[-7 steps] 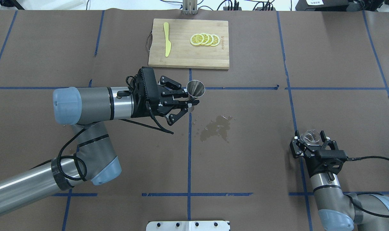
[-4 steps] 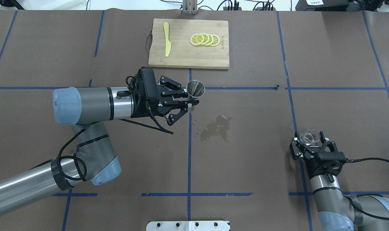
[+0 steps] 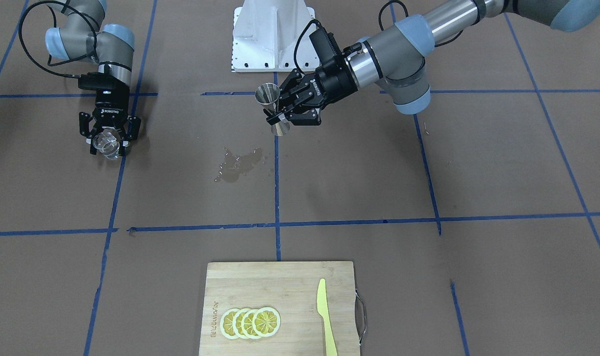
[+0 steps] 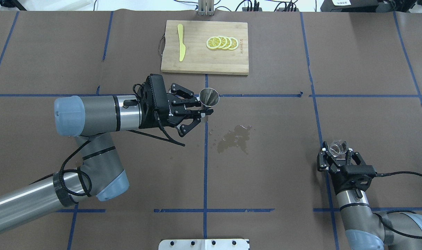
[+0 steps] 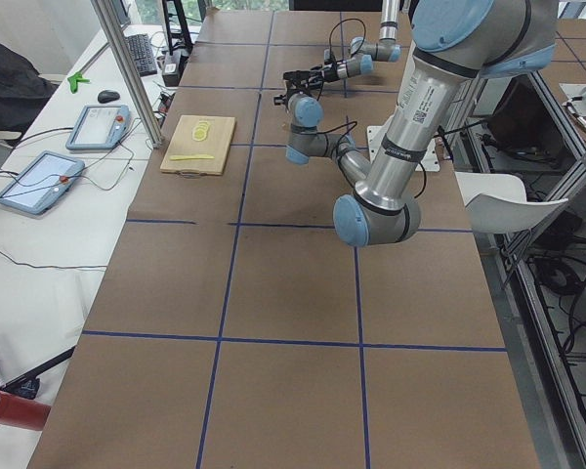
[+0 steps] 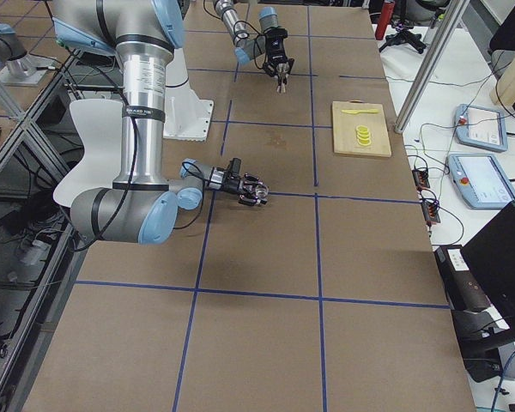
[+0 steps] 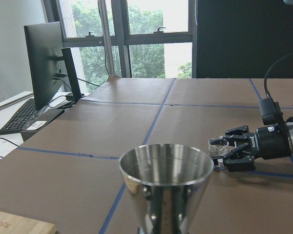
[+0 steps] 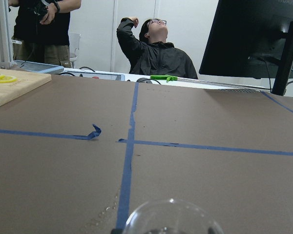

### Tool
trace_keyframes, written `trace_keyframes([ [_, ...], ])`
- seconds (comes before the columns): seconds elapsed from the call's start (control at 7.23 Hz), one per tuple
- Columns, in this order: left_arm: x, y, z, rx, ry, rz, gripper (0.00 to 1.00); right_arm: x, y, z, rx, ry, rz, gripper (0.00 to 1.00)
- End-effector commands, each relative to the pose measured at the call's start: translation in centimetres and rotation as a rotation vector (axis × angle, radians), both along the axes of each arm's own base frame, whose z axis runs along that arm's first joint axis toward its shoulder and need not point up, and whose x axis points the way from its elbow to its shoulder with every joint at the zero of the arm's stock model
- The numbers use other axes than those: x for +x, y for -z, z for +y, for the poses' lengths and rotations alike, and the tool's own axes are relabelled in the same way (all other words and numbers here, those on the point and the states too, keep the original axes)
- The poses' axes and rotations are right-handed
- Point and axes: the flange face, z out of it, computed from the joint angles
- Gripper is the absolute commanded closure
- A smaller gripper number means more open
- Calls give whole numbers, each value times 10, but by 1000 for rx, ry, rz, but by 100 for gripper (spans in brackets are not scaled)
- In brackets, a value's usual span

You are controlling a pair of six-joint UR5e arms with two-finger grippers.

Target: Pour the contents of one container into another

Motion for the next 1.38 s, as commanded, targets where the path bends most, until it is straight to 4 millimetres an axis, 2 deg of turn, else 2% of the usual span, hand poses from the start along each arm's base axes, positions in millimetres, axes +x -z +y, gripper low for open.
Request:
trace_keyframes([
  [0.0,0,0,0,0,0,0,100,1,-1,0,1,0,2,100],
  [0.41,-1,1,1,2,0,4,100,3,12,-2,7,-3,-18,100],
  [0.69,-2,1,1,3,0,5,100,12,38,-4,41,-24,-46,100],
  [0.97,-4,2,3,6,0,9,100,28,54,-22,118,-65,104,100],
  [1.11,-8,1,5,8,0,13,100,38,71,-37,121,-84,133,100],
  [1.24,-10,-2,6,7,0,12,100,44,87,-43,103,-64,135,100],
])
